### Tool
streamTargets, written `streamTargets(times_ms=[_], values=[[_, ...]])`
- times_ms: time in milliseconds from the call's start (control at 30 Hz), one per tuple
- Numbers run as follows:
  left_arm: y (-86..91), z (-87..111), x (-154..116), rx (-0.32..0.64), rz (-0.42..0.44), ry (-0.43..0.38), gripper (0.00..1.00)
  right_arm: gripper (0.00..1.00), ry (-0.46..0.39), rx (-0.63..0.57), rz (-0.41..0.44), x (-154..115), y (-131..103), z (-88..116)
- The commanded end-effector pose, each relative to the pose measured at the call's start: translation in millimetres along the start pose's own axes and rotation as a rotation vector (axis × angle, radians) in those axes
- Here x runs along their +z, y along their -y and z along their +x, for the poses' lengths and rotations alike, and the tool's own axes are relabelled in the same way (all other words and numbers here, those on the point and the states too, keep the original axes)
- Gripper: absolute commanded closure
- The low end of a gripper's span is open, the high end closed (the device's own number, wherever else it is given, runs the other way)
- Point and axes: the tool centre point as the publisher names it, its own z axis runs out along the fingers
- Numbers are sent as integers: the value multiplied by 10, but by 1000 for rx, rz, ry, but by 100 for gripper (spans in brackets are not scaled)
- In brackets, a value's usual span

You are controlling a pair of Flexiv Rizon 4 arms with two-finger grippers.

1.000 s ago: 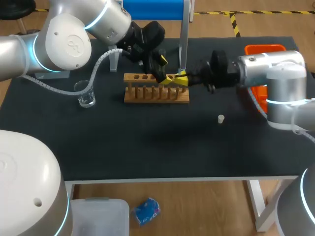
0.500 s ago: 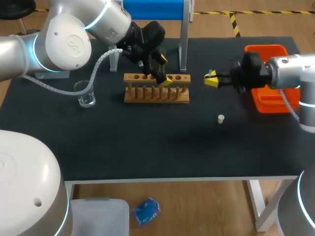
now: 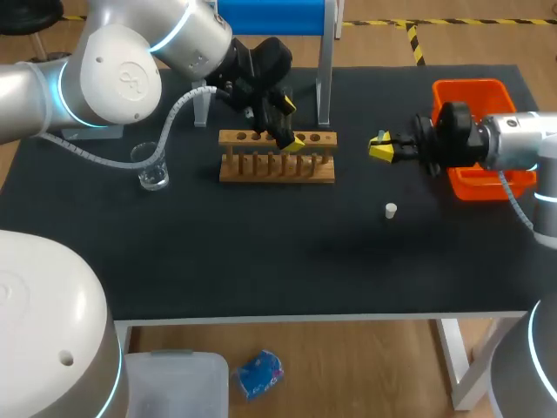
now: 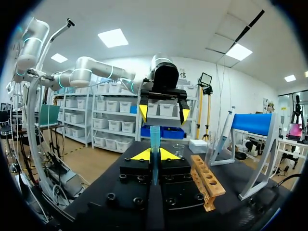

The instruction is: Invert the test tube, pick up the pipette, mount the tip to pipette, aspirate from beaker and dispense into the tube, eject the tip, return the pipette, and cap with the stopper.

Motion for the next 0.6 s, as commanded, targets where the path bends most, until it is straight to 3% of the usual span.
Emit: streamTargets(times_ms=[33,367,600], values=[[9,-3,-10,-1,-6,-2,0,100,-1,-1,0,-5,2,-2],[9,-3,-10,-1,-6,-2,0,100,-1,-1,0,-5,2,-2],[-504,-536,-258,-152,43,179,0,100,-1,-1,0,-5,2,-2]])
